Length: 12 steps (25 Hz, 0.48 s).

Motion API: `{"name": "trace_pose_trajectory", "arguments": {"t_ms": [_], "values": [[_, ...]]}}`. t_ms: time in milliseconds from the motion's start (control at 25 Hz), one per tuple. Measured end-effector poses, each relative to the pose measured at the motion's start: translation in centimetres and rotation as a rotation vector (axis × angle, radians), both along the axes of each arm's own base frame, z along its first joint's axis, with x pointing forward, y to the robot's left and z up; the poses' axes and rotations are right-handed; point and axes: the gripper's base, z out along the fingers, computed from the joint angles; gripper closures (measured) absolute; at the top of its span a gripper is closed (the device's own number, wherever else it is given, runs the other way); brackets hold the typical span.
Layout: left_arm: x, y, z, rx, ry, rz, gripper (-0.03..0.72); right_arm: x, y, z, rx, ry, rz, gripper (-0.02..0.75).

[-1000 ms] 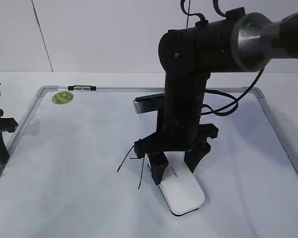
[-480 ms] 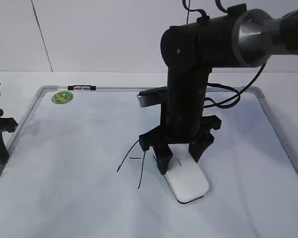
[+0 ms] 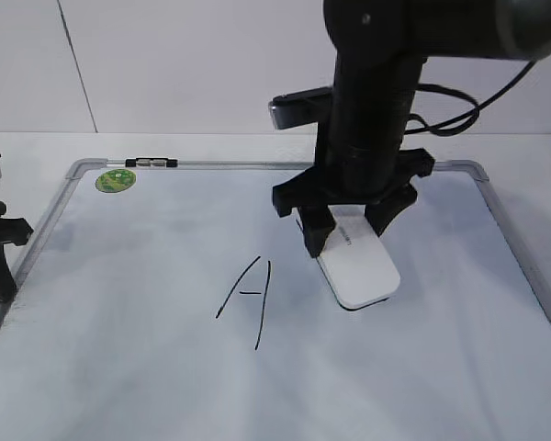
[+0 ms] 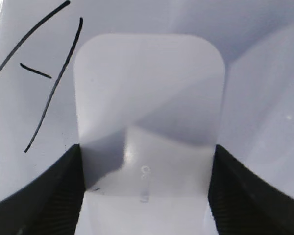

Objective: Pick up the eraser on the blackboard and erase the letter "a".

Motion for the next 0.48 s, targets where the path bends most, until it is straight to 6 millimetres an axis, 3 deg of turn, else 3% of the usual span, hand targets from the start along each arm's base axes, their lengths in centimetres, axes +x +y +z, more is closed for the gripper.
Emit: {"name": "trace_pose_trajectory", "arguments": {"t_ms": [200, 480], "values": [[0.0, 0.0, 0.0, 0.000, 0.000, 0.000, 0.655, -0.1, -1.7, 3.1, -0.015, -0.104, -0.044, 0.213], [0.0, 0.0, 0.0, 0.000, 0.000, 0.000, 0.655, 0.2, -5.9, 7.0, -0.009, -0.210, -0.156, 0.213]]}}
